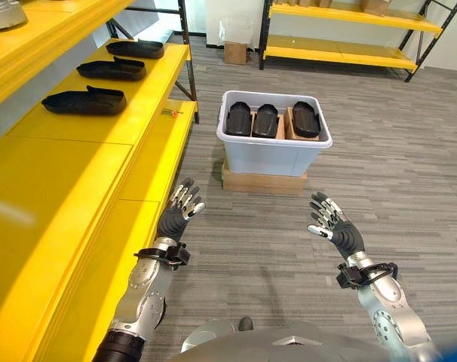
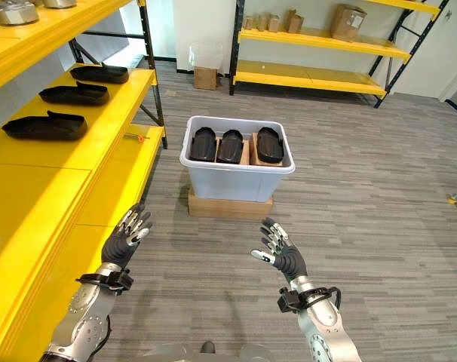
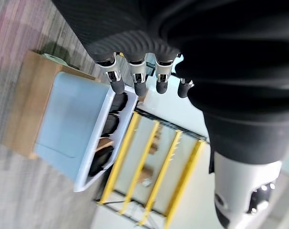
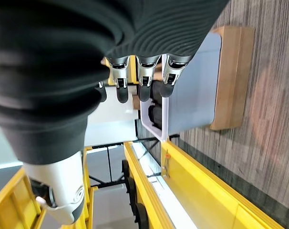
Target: Move parts from the plastic box to the shelf.
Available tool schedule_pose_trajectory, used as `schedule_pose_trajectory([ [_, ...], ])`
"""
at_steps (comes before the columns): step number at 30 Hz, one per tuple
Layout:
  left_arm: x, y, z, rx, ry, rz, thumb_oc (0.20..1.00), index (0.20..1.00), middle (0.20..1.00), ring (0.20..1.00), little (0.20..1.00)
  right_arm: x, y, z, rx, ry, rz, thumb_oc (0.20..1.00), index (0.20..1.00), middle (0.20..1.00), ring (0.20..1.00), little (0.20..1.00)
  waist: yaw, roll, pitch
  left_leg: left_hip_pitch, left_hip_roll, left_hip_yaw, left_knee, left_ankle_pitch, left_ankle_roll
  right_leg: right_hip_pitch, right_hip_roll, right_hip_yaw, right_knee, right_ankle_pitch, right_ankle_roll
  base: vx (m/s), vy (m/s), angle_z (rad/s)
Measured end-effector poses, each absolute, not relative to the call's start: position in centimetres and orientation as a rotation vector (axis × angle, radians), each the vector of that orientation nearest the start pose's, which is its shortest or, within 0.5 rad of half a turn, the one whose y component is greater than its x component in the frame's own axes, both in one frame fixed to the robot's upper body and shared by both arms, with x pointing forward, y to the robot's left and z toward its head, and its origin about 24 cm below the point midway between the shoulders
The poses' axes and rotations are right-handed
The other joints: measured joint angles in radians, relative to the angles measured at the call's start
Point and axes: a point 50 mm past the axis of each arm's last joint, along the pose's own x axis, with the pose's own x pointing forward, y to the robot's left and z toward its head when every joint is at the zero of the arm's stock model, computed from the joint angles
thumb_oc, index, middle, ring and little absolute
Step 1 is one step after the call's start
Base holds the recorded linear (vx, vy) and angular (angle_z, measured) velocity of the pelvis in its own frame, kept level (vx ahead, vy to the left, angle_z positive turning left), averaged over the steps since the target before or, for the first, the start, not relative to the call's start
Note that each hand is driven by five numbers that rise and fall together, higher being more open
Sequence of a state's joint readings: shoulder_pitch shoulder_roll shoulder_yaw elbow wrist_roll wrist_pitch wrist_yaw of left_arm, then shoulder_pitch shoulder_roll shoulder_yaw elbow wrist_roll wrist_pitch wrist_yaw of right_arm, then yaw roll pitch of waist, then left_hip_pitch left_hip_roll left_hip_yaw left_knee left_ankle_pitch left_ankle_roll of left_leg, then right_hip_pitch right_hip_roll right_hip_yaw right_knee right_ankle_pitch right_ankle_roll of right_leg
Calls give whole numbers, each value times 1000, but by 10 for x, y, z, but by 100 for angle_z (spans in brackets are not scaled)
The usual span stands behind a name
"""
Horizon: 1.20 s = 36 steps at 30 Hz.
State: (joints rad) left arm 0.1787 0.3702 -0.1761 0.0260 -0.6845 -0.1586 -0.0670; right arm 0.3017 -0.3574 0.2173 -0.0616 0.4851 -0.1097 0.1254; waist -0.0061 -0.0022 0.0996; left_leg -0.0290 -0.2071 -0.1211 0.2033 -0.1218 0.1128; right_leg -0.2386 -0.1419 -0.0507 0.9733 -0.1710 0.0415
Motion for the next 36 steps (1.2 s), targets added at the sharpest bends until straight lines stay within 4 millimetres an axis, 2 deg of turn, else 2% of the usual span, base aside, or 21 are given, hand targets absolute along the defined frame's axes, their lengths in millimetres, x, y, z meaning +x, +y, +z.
schedule_pose_trajectory([
  [1,210,192,11,-339,107,-95,1000,1000,1000,1000,1000,178,-173,-2,188,209,236,1000,1000,1000,1000,1000,-8,-8,5,13,21,41,-5,-51,-66,-15,-5,-15,-72,-12,-31,163,-60,25],
  [2,212,198,13,-317,99,-94,1000,1000,1000,1000,1000,177,-168,-1,201,206,247,1000,1000,1000,1000,1000,-15,-27,17,-31,62,113,133,-110,-6,-39,-40,-31,-215,-21,-27,149,-92,26],
  [3,216,202,20,-289,78,-103,1000,1000,1000,1000,1000,177,-166,3,200,188,261,1000,1000,1000,1000,1000,-20,-7,23,-58,121,62,225,-185,3,-84,-61,-34,-285,-11,1,155,-107,-9],
  [4,213,213,17,-287,92,-51,1000,1000,1000,1000,1000,181,-162,-2,209,209,273,1000,1000,1000,1000,1000,0,-44,30,-24,90,84,221,-195,10,-107,-105,-33,-404,14,28,227,-162,-10],
  [5,210,214,14,-299,97,-33,1000,1000,1000,1000,1000,181,-163,-3,210,216,265,1000,1000,1000,1000,1000,-12,-43,31,7,93,69,200,-192,13,-96,-114,-53,-491,39,21,365,-240,1],
  [9,209,203,8,-360,100,-27,1000,1000,1000,1000,1000,188,-168,4,180,188,267,1000,1000,1000,1000,1000,-29,-33,35,145,115,29,50,-176,-7,-41,-68,-114,-870,216,33,307,-239,28],
  [11,206,199,4,-380,112,-24,1000,1000,1000,1000,1000,186,-169,2,177,198,264,1000,1000,1000,1000,1000,-35,-21,34,231,144,12,0,-182,-40,4,-28,-166,-822,247,-14,256,-246,41],
  [12,205,199,4,-377,115,-26,1000,1000,1000,1000,1000,185,-169,1,178,206,264,1000,1000,1000,1000,1000,-36,-36,20,260,151,12,2,-192,-66,45,1,-160,-816,260,-33,254,-253,40],
  [13,206,193,1,-403,121,-23,1000,1000,1000,1000,1000,185,-174,0,162,211,253,1000,1000,1000,1000,1000,-37,-10,-1,274,189,5,3,-200,-87,58,36,-151,-814,277,-37,232,-236,25],
  [16,204,192,4,-410,108,-27,1000,1000,1000,1000,1000,192,-179,7,134,183,256,1000,1000,1000,1000,1000,-32,-8,-16,253,231,30,83,-142,-182,73,78,-163,-801,235,-93,180,-180,-6],
  [18,205,191,5,-402,107,-39,1000,1000,1000,1000,1000,198,-183,12,127,158,237,1000,1000,1000,1000,1000,-35,-24,-18,214,251,33,120,-166,-176,86,83,-158,-798,205,-113,199,-191,1],
  [21,210,187,12,-397,83,-71,1000,1000,1000,1000,1000,198,-192,9,97,174,220,1000,1000,1000,1000,1000,-32,-22,-23,235,326,27,3,-120,-190,84,125,-166,-746,142,-120,147,-162,-2],
  [23,210,187,11,-403,87,-73,1000,1000,1000,1000,1000,193,-191,3,109,197,213,1000,1000,1000,1000,1000,-36,-41,-35,177,333,27,117,-121,-192,90,142,-167,-755,113,-117,133,-228,-10],
  [25,209,187,10,-416,96,-72,1000,1000,1000,1000,1000,189,-190,-1,119,217,205,1000,1000,1000,1000,1000,-27,-50,-30,37,323,22,386,-82,-212,123,156,-162,-800,113,-142,52,-210,-3],
  [27,207,189,9,-416,104,-69,1000,1000,1000,1000,1000,181,-191,-6,128,243,198,1000,1000,1000,1000,1000,5,-81,-16,-97,305,16,622,103,-211,161,155,-156,-840,123,-170,108,-133,-6],
  [28,206,189,8,-417,108,-67,1000,1000,1000,1000,1000,178,-191,-8,129,252,193,1000,1000,1000,1000,1000,13,-92,-8,-164,303,26,715,116,-192,177,153,-162,-865,121,-177,138,-29,6],
  [29,204,189,6,-419,116,-62,1000,1000,1000,1000,1000,178,-191,-8,134,253,186,1000,1000,1000,1000,1000,13,-100,1,-223,313,55,748,80,-171,181,154,-164,-872,115,-177,206,32,18],
  [30,202,190,5,-419,124,-59,1000,1000,1000,1000,1000,179,-191,-7,135,248,185,1000,1000,1000,1000,1000,20,-102,14,-258,307,89,719,42,-165,189,154,-163,-881,112,-168,147,38,16],
  [32,199,189,2,-425,137,-53,1000,1000,1000,1000,1000,183,-192,-5,133,234,172,1000,1000,1000,1000,1000,21,-107,44,-274,271,126,510,8,-170,215,145,-160,-911,121,-148,153,62,3],
  [35,198,189,0,-423,144,-48,1000,1000,1000,1000,1000,193,-192,1,128,200,172,1000,1000,1000,1000,1000,21,-82,62,-276,263,160,169,30,-163,260,161,-157,-951,109,-105,250,105,-14],
  [36,200,188,2,-423,134,-53,1000,1000,1000,1000,1000,193,-192,1,126,200,168,1000,1000,1000,1000,1000,28,-73,57,-255,282,190,-5,74,-173,272,158,-163,-958,98,-98,281,122,-10],
])
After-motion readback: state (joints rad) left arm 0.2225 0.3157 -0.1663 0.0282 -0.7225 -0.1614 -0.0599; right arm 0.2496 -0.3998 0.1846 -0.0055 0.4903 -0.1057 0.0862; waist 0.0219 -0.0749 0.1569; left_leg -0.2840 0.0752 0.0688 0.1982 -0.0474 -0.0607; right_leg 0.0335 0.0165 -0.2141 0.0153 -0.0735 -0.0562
